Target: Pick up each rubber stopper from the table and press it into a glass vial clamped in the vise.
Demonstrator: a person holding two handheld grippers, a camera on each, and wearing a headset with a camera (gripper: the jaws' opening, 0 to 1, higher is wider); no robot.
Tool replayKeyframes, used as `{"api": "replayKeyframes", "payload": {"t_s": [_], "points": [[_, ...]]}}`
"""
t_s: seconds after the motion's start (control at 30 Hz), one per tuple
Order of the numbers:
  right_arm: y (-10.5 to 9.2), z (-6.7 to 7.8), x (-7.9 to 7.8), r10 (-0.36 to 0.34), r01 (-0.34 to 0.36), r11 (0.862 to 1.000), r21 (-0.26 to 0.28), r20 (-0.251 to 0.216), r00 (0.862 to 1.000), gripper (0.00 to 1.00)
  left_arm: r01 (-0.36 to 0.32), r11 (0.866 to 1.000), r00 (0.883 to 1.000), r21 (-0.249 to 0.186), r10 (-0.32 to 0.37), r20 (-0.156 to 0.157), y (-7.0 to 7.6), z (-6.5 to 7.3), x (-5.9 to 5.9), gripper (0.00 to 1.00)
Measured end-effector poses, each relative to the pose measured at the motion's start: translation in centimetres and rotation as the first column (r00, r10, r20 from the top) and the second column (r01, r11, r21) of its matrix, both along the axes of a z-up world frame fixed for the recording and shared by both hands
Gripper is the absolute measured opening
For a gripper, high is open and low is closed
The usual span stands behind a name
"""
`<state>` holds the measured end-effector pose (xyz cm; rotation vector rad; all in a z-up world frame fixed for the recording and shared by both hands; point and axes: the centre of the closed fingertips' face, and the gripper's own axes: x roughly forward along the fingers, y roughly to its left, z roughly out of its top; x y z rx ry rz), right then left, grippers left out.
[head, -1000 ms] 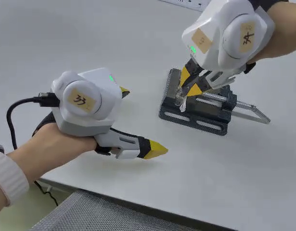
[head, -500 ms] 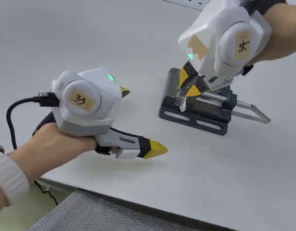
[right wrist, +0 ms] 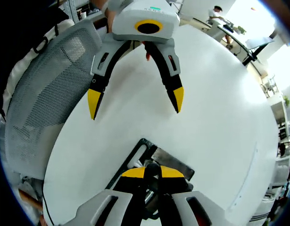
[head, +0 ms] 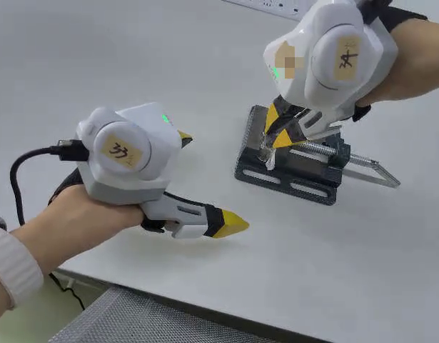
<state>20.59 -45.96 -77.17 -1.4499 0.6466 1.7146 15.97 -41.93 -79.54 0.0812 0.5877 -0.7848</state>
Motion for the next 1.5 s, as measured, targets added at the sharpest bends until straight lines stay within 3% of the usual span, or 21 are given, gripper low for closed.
{"api": "replayKeyframes", "payload": {"t_s": [0.33, 0.73, 0.9, 1.07, 1.5], "points": [[0.09, 0.04, -0.04, -0.082, 0.082, 0.996, 0.039, -0.005, 0.997, 0.02, 0.0, 1.0, 1.0, 0.003, 0.0, -0.001, 0.01, -0.08, 0.02, 0.91], [-0.03, 0.03, -0.02, -0.179, 0.177, 0.976, 0.127, 0.006, 0.984, 0.02, -0.006, 1.0, 1.0, 0.0, 0.006, -0.002, -0.03, -0.13, 0.13, 0.91], [-0.05, 0.09, -0.03, -0.179, 0.176, 0.975, 0.137, 0.006, 0.984, 0.03, -0.006, 1.0, 1.0, 0.001, 0.006, -0.003, 0.03, -0.14, 0.16, 0.91], [-0.08, 0.07, -0.09, -0.131, 0.128, 0.984, 0.127, 0.02, 0.991, 0.05, -0.007, 1.0, 1.0, 0.002, 0.007, -0.002, 0.13, -0.16, 0.21, 0.9], [0.02, 0.0, 0.0, -0.073, 0.068, 0.99, 0.127, 0.038, 0.997, 0.06, -0.004, 1.0, 1.0, 0.004, 0.004, -0.004, -0.07, -0.09, 0.13, 0.9]]}}
